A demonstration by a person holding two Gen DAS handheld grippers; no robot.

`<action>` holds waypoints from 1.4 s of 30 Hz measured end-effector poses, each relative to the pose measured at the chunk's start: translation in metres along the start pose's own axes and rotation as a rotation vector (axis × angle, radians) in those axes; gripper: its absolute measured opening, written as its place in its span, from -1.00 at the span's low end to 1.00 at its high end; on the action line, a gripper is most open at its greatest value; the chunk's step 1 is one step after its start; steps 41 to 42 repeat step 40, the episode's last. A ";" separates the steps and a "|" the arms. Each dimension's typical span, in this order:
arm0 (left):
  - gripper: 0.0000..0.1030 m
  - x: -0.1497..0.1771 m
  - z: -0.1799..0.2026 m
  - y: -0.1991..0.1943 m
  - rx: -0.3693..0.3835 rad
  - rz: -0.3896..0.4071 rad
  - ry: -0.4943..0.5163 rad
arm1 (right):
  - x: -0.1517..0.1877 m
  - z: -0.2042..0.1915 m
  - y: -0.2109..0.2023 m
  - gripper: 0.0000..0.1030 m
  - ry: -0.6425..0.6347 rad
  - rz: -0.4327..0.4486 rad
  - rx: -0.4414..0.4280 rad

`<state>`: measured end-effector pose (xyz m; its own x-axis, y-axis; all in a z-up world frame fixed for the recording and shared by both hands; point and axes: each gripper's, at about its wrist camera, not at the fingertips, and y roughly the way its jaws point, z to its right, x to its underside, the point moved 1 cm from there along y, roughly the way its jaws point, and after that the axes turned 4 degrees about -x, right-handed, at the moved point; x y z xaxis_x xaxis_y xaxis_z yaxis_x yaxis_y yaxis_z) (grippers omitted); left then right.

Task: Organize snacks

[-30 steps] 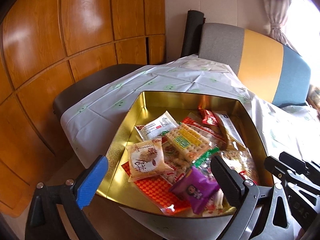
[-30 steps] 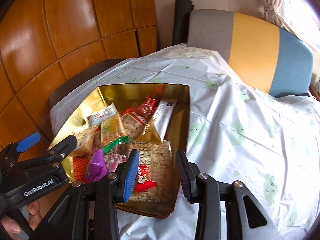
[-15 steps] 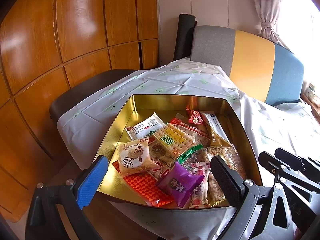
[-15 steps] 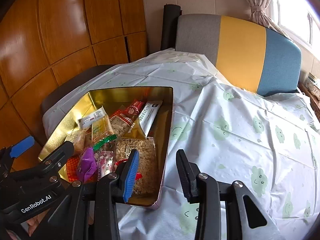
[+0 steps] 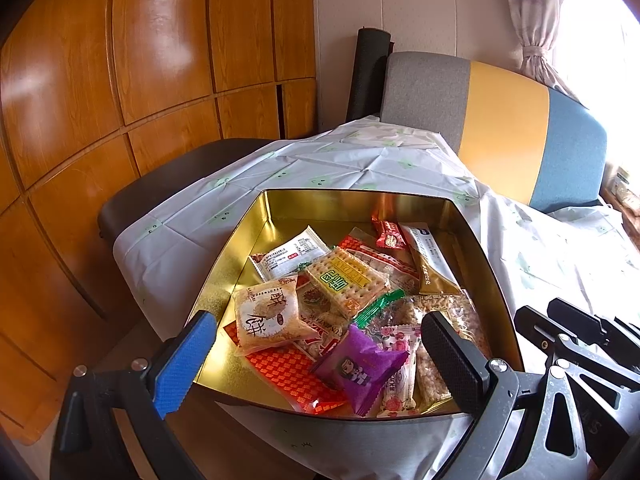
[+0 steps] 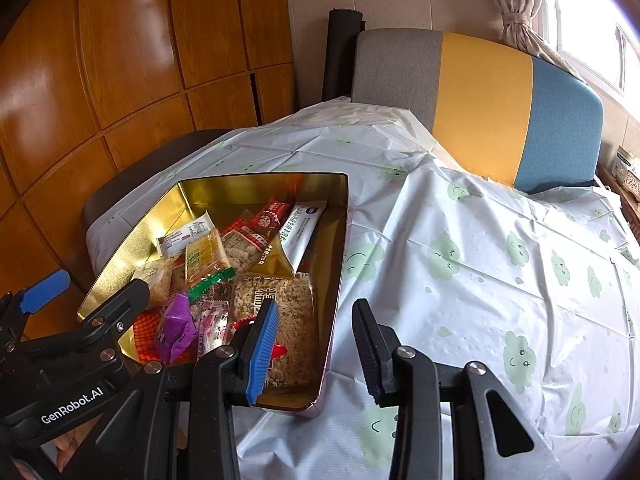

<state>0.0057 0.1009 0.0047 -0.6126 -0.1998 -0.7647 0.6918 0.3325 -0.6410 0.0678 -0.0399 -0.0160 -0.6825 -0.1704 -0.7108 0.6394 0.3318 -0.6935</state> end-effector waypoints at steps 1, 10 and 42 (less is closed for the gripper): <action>0.99 0.000 0.000 0.000 -0.001 0.000 0.000 | 0.000 0.000 0.000 -0.25 0.000 0.000 0.000; 0.99 0.000 0.000 0.001 -0.002 0.000 0.000 | 0.000 0.001 0.001 -0.25 -0.002 0.001 0.000; 0.99 0.000 -0.003 0.004 -0.013 -0.010 -0.017 | 0.004 0.001 0.003 -0.25 -0.021 -0.006 0.008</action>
